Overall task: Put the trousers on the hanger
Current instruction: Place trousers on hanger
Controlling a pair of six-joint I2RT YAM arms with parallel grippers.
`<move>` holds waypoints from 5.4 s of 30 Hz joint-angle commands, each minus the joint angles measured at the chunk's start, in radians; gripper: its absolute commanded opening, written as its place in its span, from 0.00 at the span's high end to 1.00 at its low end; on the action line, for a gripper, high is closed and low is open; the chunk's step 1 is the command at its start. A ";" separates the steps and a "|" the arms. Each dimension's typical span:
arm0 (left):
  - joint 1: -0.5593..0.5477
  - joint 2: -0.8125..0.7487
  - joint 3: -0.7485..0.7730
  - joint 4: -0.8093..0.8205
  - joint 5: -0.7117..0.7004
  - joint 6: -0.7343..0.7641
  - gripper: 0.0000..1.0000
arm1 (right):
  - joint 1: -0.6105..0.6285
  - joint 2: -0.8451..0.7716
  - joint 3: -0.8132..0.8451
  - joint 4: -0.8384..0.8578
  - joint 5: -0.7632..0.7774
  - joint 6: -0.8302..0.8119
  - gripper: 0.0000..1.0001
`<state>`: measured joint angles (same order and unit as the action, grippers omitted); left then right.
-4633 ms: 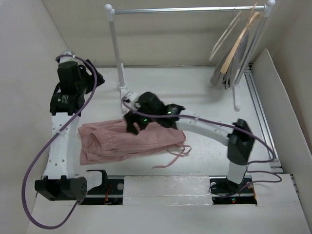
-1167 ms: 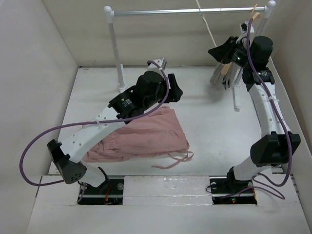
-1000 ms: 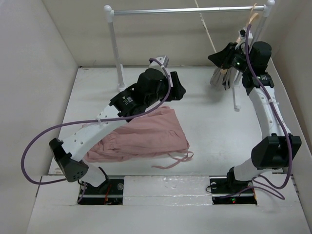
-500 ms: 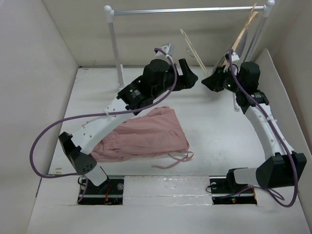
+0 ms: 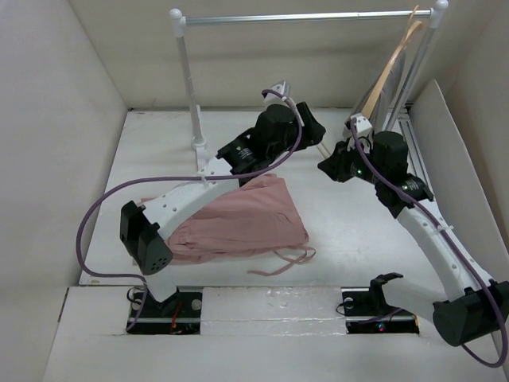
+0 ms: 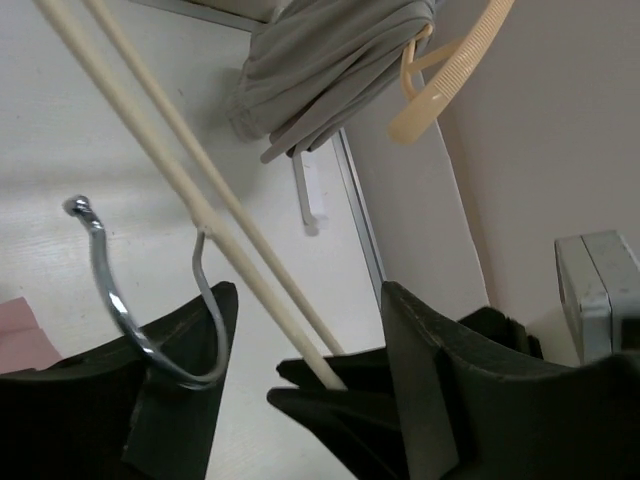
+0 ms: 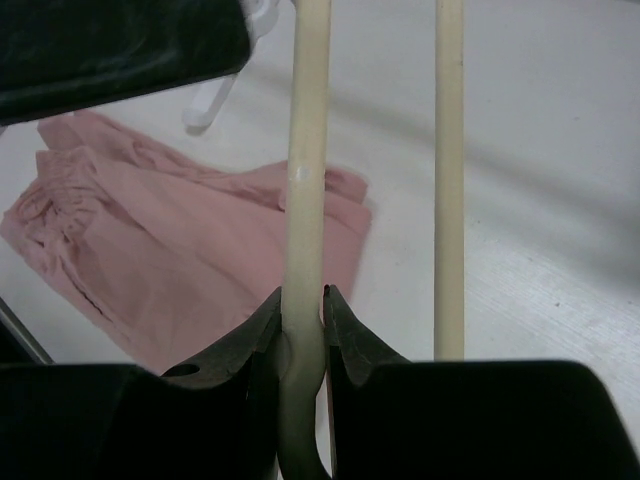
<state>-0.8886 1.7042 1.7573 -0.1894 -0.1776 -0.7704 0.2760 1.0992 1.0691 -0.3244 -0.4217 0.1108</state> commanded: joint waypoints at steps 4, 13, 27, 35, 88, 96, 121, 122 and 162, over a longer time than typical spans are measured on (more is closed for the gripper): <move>-0.004 0.028 -0.024 0.097 -0.026 -0.052 0.65 | 0.084 -0.074 -0.029 0.008 0.105 0.000 0.96; -0.004 0.072 -0.004 0.059 -0.014 -0.055 0.64 | 0.114 -0.128 -0.043 -0.022 0.210 -0.002 0.96; -0.024 0.117 0.053 0.008 -0.011 -0.056 0.69 | 0.169 -0.121 -0.006 -0.096 0.316 -0.057 0.97; -0.024 0.088 -0.063 0.066 0.029 -0.118 1.00 | 0.269 -0.237 -0.092 -0.180 0.368 0.010 0.77; -0.225 -0.028 -0.874 0.413 -0.267 -0.543 1.00 | 0.109 0.306 -0.354 0.314 -0.201 -0.138 0.63; -0.225 -0.029 -0.892 0.413 -0.260 -0.556 1.00 | 0.129 0.419 -0.333 0.380 -0.166 -0.119 0.58; -0.243 0.051 -0.889 0.435 -0.200 -0.621 1.00 | 0.216 0.499 -0.310 0.261 0.024 -0.172 0.63; -0.243 0.051 -0.884 0.439 -0.201 -0.615 1.00 | 0.216 0.493 -0.295 0.239 0.041 -0.186 0.69; -0.223 0.058 -0.906 0.340 -0.206 -0.593 1.00 | 0.198 0.343 -0.351 0.165 -0.013 -0.238 0.52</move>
<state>-1.1172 1.7565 0.8654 0.2737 -0.3954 -1.4078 0.4515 1.4147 0.7353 -0.2073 -0.4450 -0.1410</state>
